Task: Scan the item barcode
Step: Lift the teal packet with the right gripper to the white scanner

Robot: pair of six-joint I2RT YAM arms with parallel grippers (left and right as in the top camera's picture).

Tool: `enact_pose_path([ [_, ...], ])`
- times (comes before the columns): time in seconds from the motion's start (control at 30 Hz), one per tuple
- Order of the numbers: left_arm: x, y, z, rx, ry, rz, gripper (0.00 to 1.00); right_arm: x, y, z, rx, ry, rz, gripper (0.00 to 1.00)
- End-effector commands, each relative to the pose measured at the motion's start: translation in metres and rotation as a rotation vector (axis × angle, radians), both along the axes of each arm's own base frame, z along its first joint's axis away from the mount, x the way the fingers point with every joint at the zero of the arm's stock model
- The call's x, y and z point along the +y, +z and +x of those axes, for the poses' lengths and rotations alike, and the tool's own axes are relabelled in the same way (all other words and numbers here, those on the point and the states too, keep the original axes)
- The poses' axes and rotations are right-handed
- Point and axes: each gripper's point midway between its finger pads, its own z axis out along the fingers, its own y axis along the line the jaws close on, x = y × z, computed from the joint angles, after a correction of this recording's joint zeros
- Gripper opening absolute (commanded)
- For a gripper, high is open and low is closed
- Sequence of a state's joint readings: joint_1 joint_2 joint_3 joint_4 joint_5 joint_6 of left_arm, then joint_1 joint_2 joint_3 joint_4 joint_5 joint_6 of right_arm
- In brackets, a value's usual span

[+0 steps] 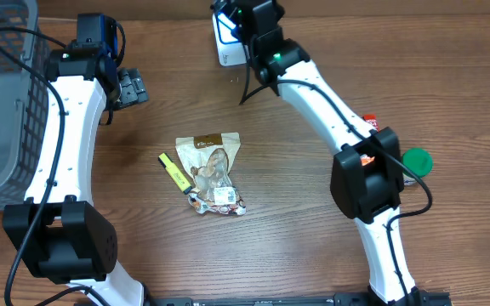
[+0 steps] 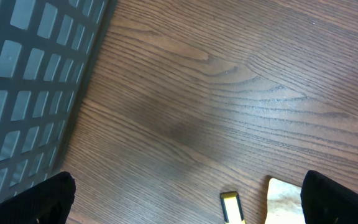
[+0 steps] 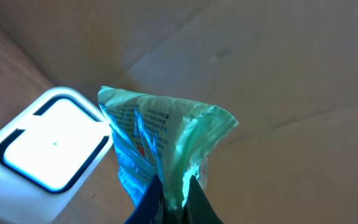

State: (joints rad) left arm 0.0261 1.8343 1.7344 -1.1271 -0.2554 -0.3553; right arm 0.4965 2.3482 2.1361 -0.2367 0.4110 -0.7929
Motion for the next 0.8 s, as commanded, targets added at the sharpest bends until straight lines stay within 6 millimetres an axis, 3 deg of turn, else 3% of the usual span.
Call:
enact_pose_path([
  [0.0,-0.001,0.005,0.002,-0.008,-0.021,0.015,1.00,0.006,-0.011,0.010,-0.073,-0.047,-0.131,0.04],
  [0.33,-0.002,0.005,0.002,-0.008,-0.022,0.015,1.00,0.017,-0.050,0.012,-0.053,-0.046,-0.185,0.04],
  [0.53,-0.001,0.005,0.002,-0.008,-0.021,0.015,1.00,0.034,-0.066,-0.001,0.003,-0.001,-0.216,0.04],
  [0.77,-0.001,0.005,0.002,-0.008,-0.021,0.015,1.00,0.041,-0.084,-0.014,0.076,0.033,-0.265,0.04],
])
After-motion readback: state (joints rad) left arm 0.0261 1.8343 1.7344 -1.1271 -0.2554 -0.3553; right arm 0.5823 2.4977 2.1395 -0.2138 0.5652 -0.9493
